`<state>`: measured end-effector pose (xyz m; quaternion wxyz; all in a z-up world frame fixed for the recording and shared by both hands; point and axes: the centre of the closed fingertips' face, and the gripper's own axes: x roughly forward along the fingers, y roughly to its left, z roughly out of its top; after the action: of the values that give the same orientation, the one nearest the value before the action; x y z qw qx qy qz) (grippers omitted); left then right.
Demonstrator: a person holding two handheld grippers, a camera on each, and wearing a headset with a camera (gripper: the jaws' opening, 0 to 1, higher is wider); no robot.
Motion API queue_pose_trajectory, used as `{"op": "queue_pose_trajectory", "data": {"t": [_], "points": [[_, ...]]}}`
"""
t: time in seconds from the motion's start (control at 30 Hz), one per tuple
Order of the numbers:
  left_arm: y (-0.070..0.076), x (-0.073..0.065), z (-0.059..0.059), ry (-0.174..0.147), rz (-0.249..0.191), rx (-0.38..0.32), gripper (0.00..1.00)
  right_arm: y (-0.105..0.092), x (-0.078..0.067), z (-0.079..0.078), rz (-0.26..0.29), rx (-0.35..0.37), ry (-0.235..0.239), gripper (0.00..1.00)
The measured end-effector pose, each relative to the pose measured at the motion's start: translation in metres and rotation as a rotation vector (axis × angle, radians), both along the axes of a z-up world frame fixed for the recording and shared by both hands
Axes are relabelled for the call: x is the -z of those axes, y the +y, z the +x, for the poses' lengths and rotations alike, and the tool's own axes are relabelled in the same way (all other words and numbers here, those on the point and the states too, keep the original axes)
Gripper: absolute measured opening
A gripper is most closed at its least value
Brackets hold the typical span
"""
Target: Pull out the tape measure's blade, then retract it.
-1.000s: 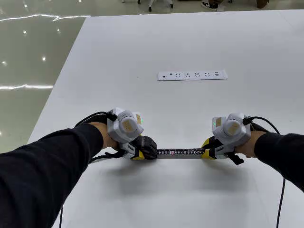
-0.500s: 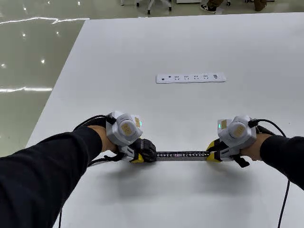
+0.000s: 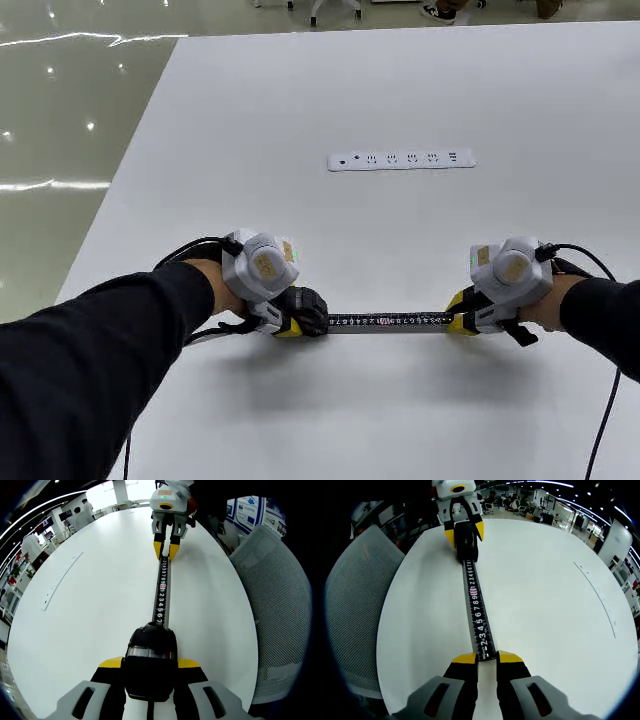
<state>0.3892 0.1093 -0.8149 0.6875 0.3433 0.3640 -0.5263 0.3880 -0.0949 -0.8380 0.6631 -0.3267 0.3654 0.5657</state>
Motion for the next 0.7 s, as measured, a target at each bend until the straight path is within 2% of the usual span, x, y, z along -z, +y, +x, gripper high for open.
{"op": "queue_pose_trajectory", "data": {"t": [0.7], "points": [[0.0, 0.0, 0.001, 0.001, 0.0, -0.006, 0.33, -0.022, -0.003, -0.001, -0.013, 0.036, -0.001, 0.08]]}}
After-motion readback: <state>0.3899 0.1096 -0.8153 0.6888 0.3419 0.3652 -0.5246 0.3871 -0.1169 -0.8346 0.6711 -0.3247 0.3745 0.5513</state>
